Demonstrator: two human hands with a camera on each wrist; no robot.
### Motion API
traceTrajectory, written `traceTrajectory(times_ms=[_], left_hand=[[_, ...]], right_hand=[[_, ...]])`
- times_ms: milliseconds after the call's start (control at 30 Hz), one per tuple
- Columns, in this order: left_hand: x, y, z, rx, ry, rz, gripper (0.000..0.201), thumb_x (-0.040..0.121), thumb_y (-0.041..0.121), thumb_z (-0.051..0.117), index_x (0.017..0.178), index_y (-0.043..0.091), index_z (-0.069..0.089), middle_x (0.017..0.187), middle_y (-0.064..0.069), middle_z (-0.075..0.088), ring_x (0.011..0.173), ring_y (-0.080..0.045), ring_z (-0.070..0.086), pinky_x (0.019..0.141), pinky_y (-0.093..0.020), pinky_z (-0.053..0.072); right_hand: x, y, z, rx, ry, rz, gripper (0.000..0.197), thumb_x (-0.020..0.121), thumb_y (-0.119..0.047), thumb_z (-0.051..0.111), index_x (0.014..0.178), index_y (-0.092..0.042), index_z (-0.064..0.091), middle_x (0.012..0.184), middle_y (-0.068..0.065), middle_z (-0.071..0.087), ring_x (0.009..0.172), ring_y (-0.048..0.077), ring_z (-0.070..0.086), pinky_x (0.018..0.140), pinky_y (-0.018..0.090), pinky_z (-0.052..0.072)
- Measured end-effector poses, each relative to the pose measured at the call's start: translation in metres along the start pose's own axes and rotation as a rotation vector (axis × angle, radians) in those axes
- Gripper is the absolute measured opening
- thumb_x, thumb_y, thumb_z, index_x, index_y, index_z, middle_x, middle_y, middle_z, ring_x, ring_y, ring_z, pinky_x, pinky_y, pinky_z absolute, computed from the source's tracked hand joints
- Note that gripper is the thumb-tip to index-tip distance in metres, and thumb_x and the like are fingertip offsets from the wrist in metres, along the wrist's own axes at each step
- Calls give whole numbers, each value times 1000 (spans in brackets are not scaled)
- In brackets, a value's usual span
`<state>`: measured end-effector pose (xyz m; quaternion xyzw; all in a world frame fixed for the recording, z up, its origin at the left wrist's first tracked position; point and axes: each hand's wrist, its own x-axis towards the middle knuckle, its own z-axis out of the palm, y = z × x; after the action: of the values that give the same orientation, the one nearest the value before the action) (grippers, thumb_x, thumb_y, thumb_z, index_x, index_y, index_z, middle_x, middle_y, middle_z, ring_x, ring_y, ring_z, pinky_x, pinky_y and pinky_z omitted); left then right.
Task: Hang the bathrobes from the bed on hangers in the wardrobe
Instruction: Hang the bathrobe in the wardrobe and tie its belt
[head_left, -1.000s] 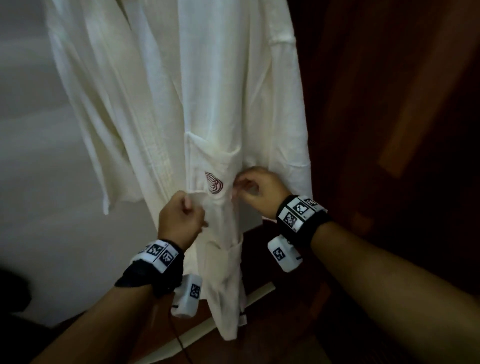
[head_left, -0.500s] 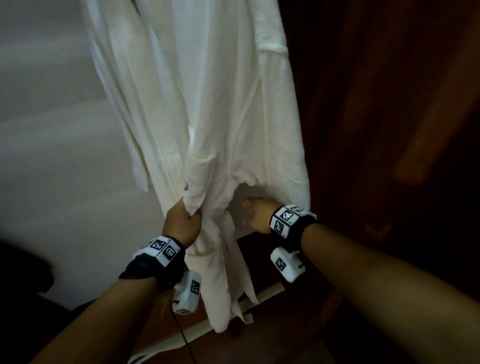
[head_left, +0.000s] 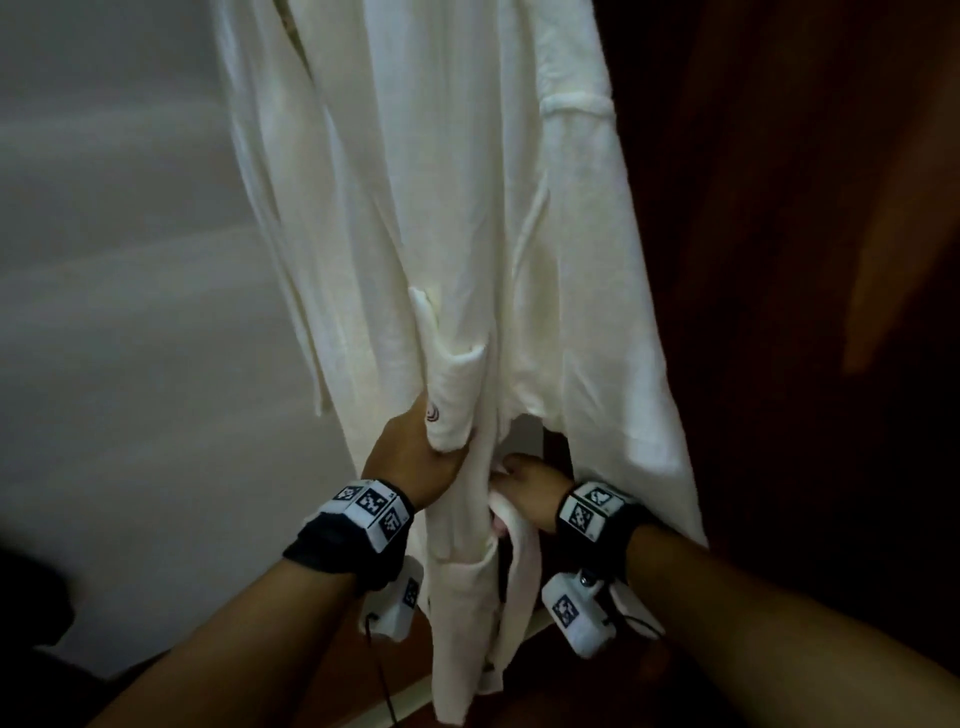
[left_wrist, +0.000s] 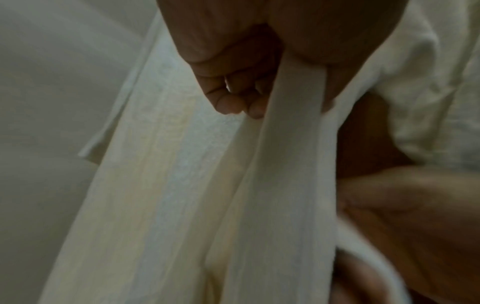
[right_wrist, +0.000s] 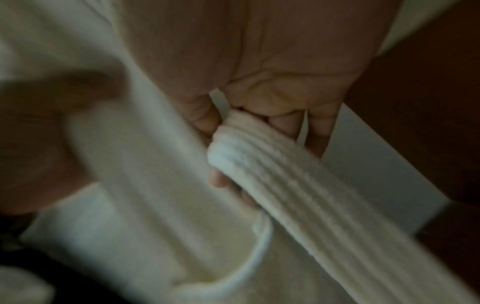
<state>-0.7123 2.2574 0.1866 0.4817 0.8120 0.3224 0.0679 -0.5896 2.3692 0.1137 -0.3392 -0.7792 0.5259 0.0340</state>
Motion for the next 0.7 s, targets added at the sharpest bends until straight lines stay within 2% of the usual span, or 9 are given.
traceTrajectory(times_ms=[67, 133, 200, 267, 367, 467, 600, 633, 700], left_hand=[[21, 4, 9, 45, -18, -45, 41, 91, 41, 53, 124, 18, 52, 120, -10, 63, 106, -34, 61, 81, -29, 43], [43, 6, 18, 105, -28, -82, 34, 92, 37, 46, 119, 18, 51, 118, -13, 63, 101, -35, 62, 79, -32, 45], [64, 6, 29, 101, -24, -63, 33, 92, 34, 46, 119, 15, 49, 117, -15, 61, 102, -37, 61, 79, -30, 42], [77, 10, 37, -23, -72, 35, 37, 88, 33, 54, 118, 13, 47, 110, -10, 61, 99, -35, 61, 79, -31, 45], [78, 6, 37, -354, -265, 146, 39, 72, 20, 63, 108, 23, 47, 95, 1, 58, 87, -22, 60, 81, -37, 51], [72, -8, 25, -428, -53, 244, 32, 70, 12, 47, 94, 30, 57, 97, -2, 65, 89, -19, 62, 87, -41, 54], [57, -26, -5, -228, 394, 487, 26, 74, 3, 53, 99, 8, 58, 100, -9, 57, 90, -23, 55, 81, -40, 49], [54, -36, -12, -182, 494, 489, 30, 71, 4, 54, 101, 4, 57, 103, -12, 54, 95, -27, 52, 85, -39, 45], [48, -61, -21, -194, 636, 298, 37, 68, 11, 56, 104, 3, 56, 108, -16, 51, 104, -31, 49, 91, -38, 41]], right_hand=[[-28, -11, -12, 157, 92, -79, 8, 89, -38, 62, 95, -35, 58, 91, 8, 69, 77, 29, 69, 71, 46, 59], [-63, -24, -26, 233, 73, -137, 23, 88, -26, 66, 108, -29, 54, 87, 4, 67, 57, 22, 66, 53, 35, 54], [-95, -40, -36, 188, -28, -209, 25, 86, -19, 69, 109, -19, 59, 88, 6, 68, 55, 14, 64, 53, 33, 53], [-115, -45, -44, 191, -188, -193, 17, 87, -16, 68, 102, -10, 64, 89, 15, 71, 56, 19, 65, 57, 31, 53], [-123, -40, -45, 167, -166, -142, 14, 87, -15, 68, 96, -5, 67, 85, 13, 72, 54, 18, 64, 60, 31, 53], [-114, -28, -40, 181, -18, -109, 11, 84, -11, 68, 91, -2, 68, 77, 5, 72, 52, 16, 62, 60, 30, 53], [-91, -24, -26, 172, 44, -89, 17, 87, -13, 66, 94, 1, 69, 75, -1, 72, 54, 16, 61, 63, 28, 52], [-85, -26, -22, 178, 76, -77, 17, 88, -13, 66, 95, 2, 69, 75, -5, 72, 55, 15, 61, 64, 26, 52], [-71, -29, -13, 190, 141, -81, 12, 88, -16, 67, 91, -6, 72, 82, -2, 74, 60, 18, 62, 66, 26, 53]])
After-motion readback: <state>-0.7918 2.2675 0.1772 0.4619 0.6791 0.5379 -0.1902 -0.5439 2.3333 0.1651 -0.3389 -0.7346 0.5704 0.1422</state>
